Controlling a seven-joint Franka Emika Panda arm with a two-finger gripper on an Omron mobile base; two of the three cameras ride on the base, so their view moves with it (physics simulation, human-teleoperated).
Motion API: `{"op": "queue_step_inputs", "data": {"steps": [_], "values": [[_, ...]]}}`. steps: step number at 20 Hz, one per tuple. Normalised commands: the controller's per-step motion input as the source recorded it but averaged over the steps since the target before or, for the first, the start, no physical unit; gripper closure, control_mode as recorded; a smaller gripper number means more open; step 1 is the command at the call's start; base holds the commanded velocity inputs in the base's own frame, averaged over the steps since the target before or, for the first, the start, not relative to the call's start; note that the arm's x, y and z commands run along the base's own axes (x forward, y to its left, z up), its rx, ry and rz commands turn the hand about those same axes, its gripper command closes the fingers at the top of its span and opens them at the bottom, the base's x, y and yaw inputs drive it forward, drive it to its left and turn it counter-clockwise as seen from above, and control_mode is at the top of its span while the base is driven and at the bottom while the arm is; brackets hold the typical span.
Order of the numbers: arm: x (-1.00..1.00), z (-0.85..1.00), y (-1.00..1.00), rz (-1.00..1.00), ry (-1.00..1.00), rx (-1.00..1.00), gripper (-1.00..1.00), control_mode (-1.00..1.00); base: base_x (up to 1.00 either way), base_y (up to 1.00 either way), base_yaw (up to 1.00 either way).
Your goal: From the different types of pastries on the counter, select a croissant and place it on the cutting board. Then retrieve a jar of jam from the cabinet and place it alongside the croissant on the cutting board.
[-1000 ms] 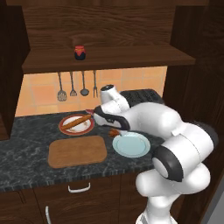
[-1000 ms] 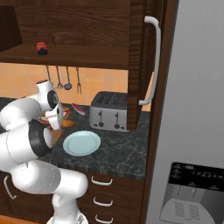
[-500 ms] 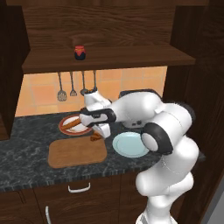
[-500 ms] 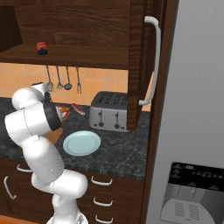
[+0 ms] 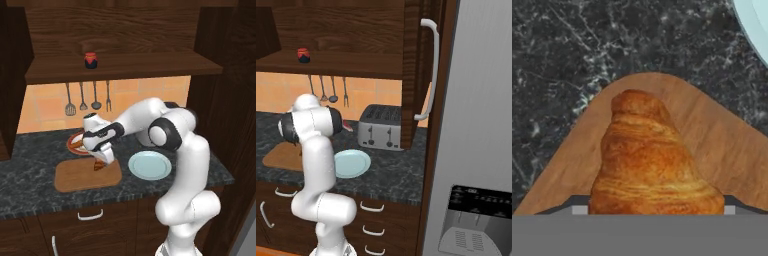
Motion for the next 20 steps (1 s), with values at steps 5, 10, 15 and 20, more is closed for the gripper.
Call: {"op": "queue_step_inputs", "data": {"steps": [5, 10, 15, 20], "values": [[0.04, -0.84, 0.41, 0.11, 0.04, 0.0, -1.0, -1.0, 0.0, 0.0, 0.0], [-0.16, -0.87, 0.26, 0.1, 0.07, 0.0, -1.0, -1.0, 0.0, 0.0, 0.0], [-0.95, -0.96, 0.07, 0.02, -0.08, -0.02, -1.0, -1.0, 0.0, 0.0, 0.0], [-1.0, 0.0, -0.03, -0.17, -0.56, 0.01, -1.0, -1.0, 0.0, 0.0, 0.0]]}}
